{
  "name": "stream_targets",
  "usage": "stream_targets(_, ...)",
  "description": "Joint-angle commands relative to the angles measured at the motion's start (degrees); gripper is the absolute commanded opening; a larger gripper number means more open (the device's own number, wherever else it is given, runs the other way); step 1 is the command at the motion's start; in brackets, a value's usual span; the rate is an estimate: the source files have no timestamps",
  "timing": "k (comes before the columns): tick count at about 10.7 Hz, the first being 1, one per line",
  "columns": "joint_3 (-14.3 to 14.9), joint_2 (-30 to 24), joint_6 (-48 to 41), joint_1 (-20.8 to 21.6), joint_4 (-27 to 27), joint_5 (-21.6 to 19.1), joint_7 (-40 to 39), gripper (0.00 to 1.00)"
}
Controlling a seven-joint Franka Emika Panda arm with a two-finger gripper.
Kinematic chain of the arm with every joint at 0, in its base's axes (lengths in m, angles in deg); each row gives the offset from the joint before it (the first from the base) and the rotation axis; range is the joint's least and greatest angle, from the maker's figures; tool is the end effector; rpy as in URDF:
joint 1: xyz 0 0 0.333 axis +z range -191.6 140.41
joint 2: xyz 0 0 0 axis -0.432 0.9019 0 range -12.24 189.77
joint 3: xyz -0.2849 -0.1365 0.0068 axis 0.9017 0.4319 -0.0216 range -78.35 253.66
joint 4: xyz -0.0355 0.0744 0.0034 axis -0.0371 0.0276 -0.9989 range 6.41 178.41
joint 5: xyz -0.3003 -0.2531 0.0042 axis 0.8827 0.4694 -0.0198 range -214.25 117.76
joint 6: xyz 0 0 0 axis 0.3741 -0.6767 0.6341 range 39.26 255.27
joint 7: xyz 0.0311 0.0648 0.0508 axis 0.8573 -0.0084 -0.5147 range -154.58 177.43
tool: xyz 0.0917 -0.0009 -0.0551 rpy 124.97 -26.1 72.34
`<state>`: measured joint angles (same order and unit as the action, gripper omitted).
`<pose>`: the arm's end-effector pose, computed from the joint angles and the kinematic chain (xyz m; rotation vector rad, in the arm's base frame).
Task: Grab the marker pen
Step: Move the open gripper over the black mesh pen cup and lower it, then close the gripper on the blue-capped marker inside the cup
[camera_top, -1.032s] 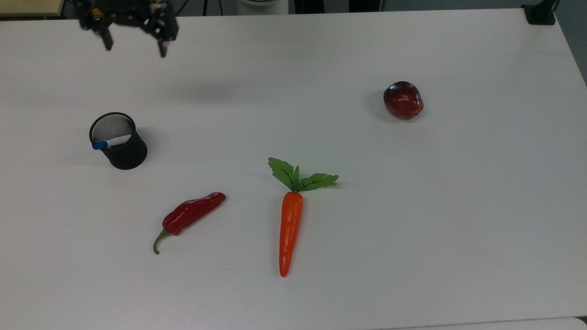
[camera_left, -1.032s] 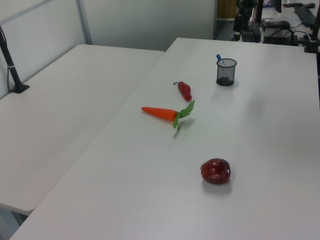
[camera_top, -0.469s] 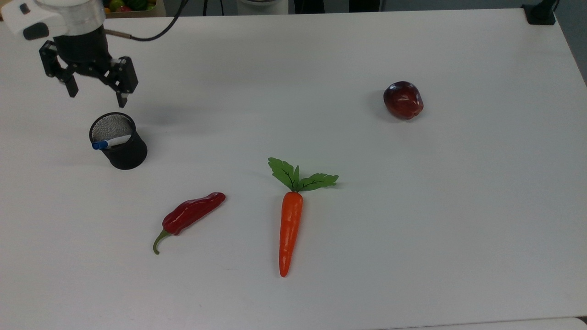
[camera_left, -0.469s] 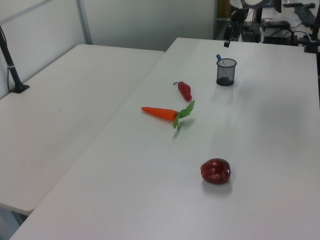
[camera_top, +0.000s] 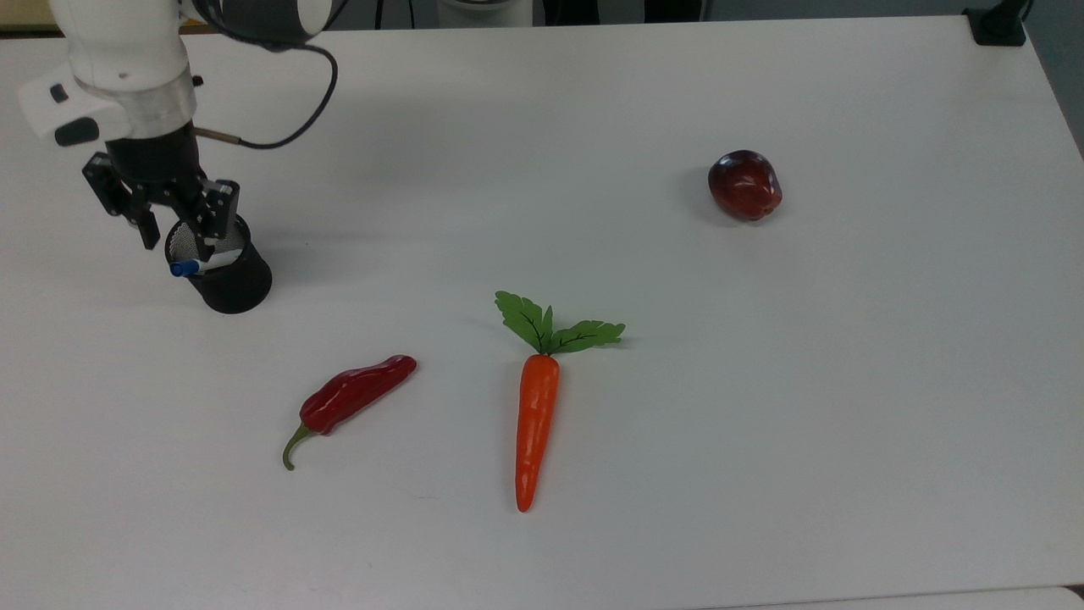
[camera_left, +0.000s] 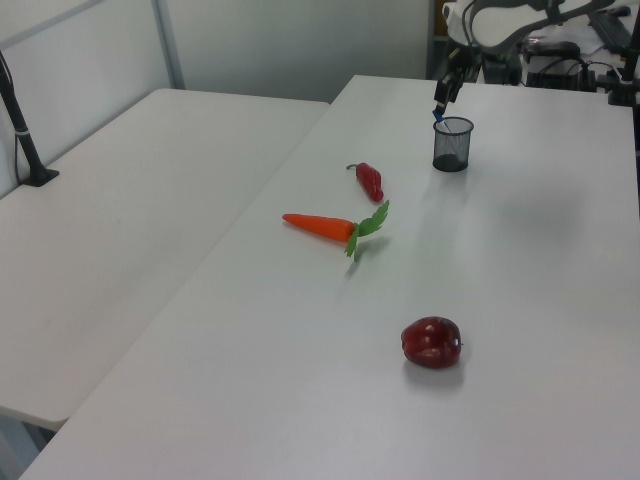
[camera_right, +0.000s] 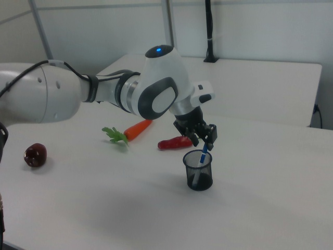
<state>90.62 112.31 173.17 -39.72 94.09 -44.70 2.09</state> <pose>0.6708 -0.2024 0.4259 2.9685 -0.1377 0.4260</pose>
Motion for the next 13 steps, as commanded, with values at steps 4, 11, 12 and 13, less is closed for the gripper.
stream_targets(4, -0.15, 1.59, 4.2, 0.32, -0.1, -0.82, -0.24, 0.27)
stream_targets(11, -0.15, 0.63, 3.33, 0.41, 0.34, -0.91, 0.02, 0.13)
stream_targets(12, -0.15, -0.15, 2.89, 0.41, 0.25, -0.91, 1.85, 0.13)
stream_targets(13, -0.07, -1.21, 2.8, 0.41, 0.16, -0.91, 2.74, 0.13)
